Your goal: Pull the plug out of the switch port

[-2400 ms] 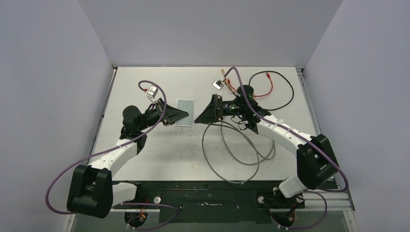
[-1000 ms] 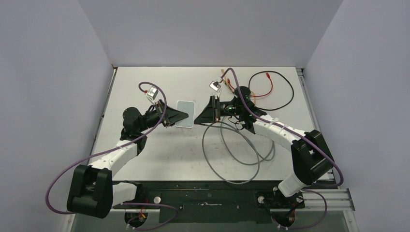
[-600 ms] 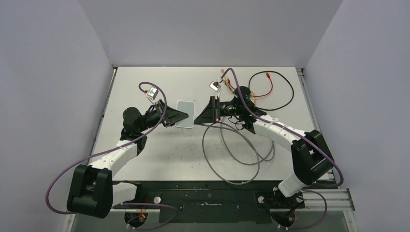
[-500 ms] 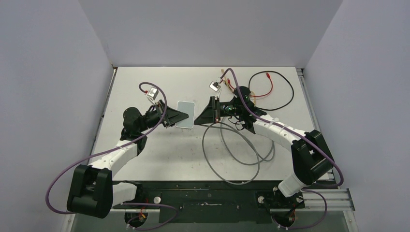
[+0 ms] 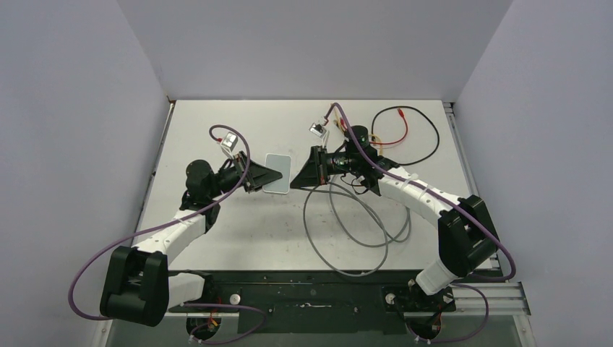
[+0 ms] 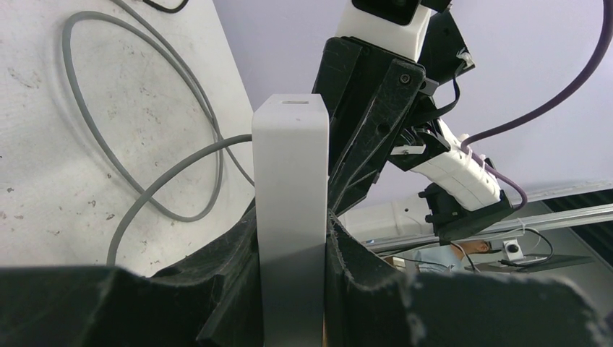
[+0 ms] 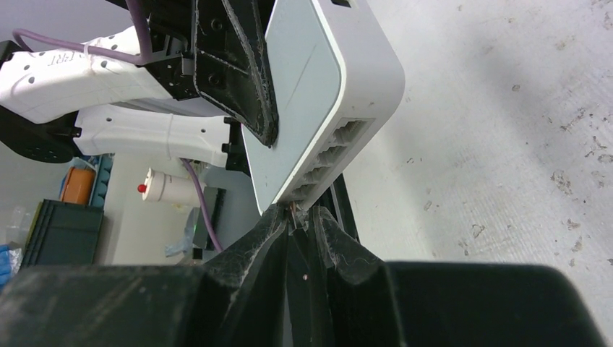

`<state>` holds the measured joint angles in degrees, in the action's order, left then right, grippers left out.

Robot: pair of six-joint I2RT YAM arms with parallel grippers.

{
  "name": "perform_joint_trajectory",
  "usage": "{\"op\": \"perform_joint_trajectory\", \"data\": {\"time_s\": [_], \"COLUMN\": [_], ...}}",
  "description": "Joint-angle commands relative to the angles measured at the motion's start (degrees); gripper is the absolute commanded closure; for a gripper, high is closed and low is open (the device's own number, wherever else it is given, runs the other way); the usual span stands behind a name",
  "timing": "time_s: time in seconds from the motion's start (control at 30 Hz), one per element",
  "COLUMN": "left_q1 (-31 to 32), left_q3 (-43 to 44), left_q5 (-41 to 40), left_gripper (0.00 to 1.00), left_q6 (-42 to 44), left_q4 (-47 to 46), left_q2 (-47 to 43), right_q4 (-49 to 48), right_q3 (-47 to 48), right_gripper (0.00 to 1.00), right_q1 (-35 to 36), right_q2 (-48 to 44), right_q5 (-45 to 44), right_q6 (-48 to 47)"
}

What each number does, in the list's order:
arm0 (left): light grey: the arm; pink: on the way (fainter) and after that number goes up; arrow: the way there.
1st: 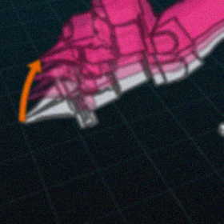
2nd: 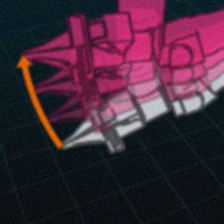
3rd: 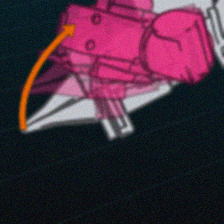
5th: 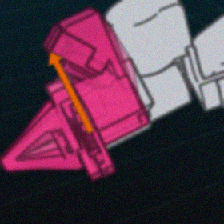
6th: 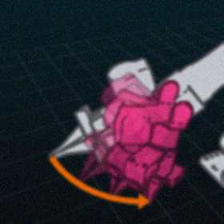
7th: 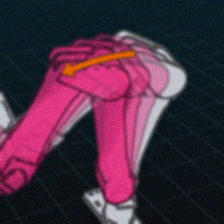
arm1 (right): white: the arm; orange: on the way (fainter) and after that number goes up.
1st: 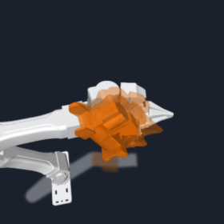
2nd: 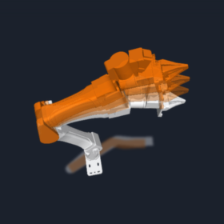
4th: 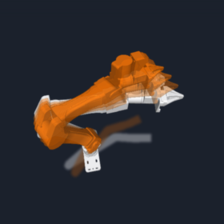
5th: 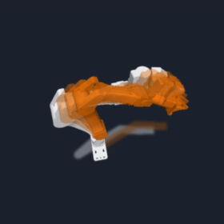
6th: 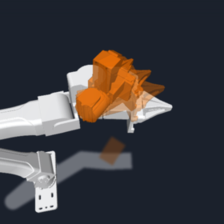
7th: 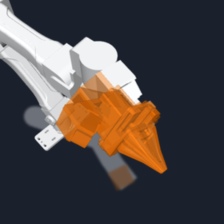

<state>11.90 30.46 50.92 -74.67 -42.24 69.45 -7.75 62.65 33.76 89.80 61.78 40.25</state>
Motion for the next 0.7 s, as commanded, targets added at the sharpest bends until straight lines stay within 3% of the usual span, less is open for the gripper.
{"op": "perform_joint_trajectory", "data": {"time_s": [0.0,0.67], "left_q1": [-0.60,-3.30], "left_q3": [1.45,0.84], "left_q5": [-3.38,-1.69], "left_gripper": [1.00,1.00], "left_q6": [-0.55,-0.74], "left_q4": [-3.91,-3.21], "left_q2": [-2.47,-3.63], "right_q4": [5.05,11.82], "right_q3": [1.44,3.18], "right_gripper": [0.95,0.95], "right_q1": [0.71,0.53], "right_q2": [-1.11,-0.39], "right_q5": [-1.14,-1.75], "right_q6": [-5.15,-10.59]}}
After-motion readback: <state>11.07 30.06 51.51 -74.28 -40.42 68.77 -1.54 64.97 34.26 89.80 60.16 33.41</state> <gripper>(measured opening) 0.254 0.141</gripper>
